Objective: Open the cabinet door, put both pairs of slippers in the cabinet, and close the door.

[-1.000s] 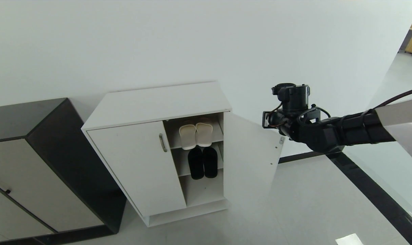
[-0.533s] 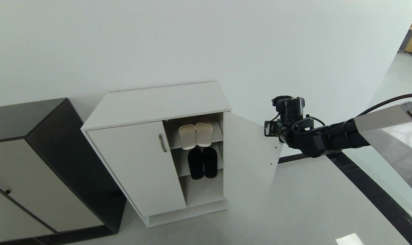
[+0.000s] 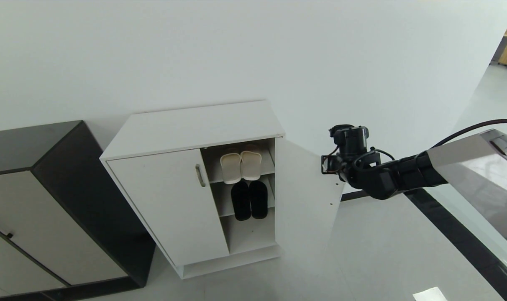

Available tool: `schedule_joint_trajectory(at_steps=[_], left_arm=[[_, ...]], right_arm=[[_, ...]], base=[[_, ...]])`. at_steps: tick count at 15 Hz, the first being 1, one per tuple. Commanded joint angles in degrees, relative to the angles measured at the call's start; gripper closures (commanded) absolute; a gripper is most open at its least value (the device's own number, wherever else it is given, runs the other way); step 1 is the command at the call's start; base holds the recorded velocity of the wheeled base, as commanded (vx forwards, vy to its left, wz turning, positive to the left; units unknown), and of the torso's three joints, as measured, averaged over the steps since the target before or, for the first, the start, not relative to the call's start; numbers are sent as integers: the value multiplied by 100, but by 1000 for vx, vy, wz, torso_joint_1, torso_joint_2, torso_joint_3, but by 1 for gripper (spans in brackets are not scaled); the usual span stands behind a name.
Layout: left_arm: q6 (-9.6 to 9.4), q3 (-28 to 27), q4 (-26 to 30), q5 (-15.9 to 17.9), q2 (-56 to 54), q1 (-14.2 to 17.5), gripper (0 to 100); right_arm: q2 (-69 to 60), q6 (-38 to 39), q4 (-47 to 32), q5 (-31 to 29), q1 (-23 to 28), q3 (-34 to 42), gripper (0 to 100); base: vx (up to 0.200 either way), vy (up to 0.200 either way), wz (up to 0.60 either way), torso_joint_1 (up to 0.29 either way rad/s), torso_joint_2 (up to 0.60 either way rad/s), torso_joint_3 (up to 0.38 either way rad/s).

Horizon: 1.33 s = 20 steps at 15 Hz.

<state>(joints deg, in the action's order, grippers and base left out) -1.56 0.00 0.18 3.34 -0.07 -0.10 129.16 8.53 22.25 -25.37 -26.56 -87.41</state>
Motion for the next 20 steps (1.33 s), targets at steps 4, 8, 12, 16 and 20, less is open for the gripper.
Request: schedule_joint_trajectory(at_steps=[4,8,12,16,20], left_arm=[[-2,0,-1,0,7,1,100],[-2,0,-1,0,7,1,100],[7,0,-1,0,7,1,100],[7,0,-1,0,7,1,100],[-2,0,-1,0,7,1,100]], right_arm=[[-734,8,-10,6,-754,716,100],[-1051,34,-1,32,-1158,1015,100],[-1059,-36,359,260,-1193,1288,100],[-1051,-168,394,260,-1202,1402,100],[-998,-177,394,252,-1272,1411,100]], base=[[0,0,0,0,0,0],[0,0,0,0,0,0],[0,0,0,0,0,0],[0,0,0,0,0,0],[0,0,300,1,1,1]])
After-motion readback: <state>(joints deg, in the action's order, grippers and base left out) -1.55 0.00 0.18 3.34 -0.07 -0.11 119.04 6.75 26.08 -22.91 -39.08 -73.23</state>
